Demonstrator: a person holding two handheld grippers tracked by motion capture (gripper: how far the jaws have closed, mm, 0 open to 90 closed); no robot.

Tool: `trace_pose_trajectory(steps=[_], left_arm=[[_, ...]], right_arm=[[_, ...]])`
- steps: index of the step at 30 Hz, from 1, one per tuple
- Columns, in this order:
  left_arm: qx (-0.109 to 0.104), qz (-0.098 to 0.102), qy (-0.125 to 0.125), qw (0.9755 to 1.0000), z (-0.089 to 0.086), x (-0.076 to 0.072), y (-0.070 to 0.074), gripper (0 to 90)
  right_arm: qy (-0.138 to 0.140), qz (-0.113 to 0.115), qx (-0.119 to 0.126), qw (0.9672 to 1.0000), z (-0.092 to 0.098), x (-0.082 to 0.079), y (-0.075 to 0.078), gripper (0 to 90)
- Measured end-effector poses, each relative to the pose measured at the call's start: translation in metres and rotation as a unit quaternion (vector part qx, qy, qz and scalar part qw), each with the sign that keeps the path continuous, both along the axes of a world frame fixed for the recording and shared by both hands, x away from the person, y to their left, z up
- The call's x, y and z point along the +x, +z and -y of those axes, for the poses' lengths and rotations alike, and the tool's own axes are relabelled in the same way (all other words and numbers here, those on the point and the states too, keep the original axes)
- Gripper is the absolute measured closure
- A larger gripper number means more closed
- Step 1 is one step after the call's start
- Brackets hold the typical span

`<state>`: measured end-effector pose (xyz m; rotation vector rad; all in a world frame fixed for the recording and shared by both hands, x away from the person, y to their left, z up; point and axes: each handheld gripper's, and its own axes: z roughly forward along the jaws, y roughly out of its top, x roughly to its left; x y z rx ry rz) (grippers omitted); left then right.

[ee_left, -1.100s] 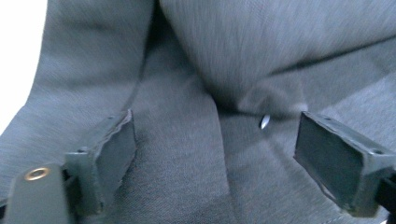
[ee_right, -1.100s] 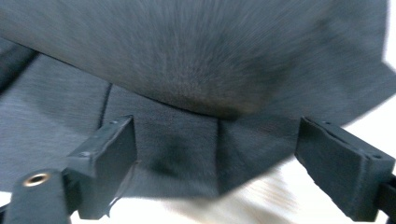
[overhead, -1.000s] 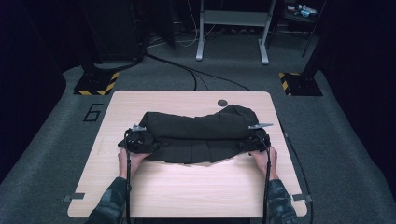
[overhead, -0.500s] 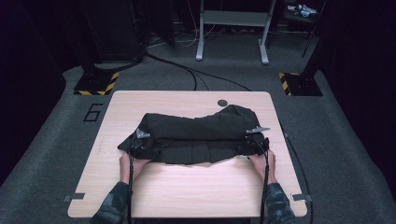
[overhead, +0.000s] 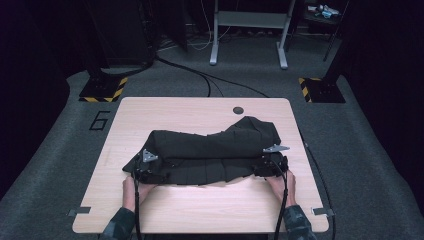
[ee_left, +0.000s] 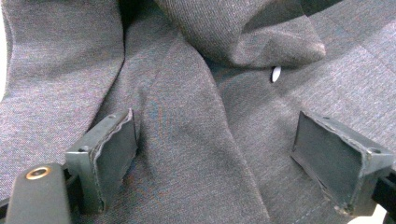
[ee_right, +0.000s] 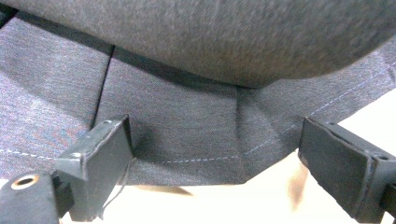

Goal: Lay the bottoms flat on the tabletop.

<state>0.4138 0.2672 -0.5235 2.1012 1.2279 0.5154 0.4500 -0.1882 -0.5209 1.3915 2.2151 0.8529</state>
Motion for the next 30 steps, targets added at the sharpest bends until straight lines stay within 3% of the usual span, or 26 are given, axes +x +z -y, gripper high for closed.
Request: trace_pose_trajectory(steps=[9,13,17,19,21,22,23,27,29,30], left_arm=[[0.001,0.000,-0.006,1.0000,-0.005,-0.027,0.000,13.4],[0.004,-0.008,-0.020,0.9998,-0.010,-0.051,0.001,13.5],[0.012,-0.024,-0.036,0.9990,-0.016,-0.062,0.005,14.5],[0.005,-0.026,-0.031,0.9992,-0.018,-0.064,0.008,15.2],[-0.032,-0.020,-0.026,0.9989,-0.024,-0.064,0.017,15.4],[-0.062,-0.007,-0.022,0.9978,-0.026,-0.060,0.029,15.7],[-0.071,0.001,-0.021,0.9973,-0.026,-0.057,0.034,15.7],[-0.079,0.003,-0.031,0.9964,-0.022,-0.038,0.044,16.6],[-0.088,-0.005,-0.033,0.9955,-0.020,-0.032,0.044,19.4],[-0.105,-0.018,-0.038,0.9936,-0.019,-0.023,0.041,23.4]], right_arm=[[0.001,-0.003,0.003,1.0000,-0.002,-0.030,0.000,9.2],[0.013,-0.001,0.004,0.9999,-0.002,-0.060,-0.001,9.4],[0.024,-0.004,0.009,0.9997,0.003,-0.082,0.002,12.9],[0.025,0.007,0.020,0.9995,0.007,-0.086,0.005,12.8],[0.017,0.033,0.054,0.9978,0.018,-0.092,0.018,12.9],[0.013,0.062,0.067,0.9958,0.023,-0.093,0.031,14.1],[0.009,0.072,0.072,0.9948,0.025,-0.092,0.037,14.2],[0.019,0.039,0.075,0.9962,0.025,-0.076,0.039,17.6],[0.024,0.029,0.085,0.9957,0.023,-0.072,0.033,25.1],[0.031,0.027,0.090,0.9951,0.023,-0.072,0.032,30.7]])
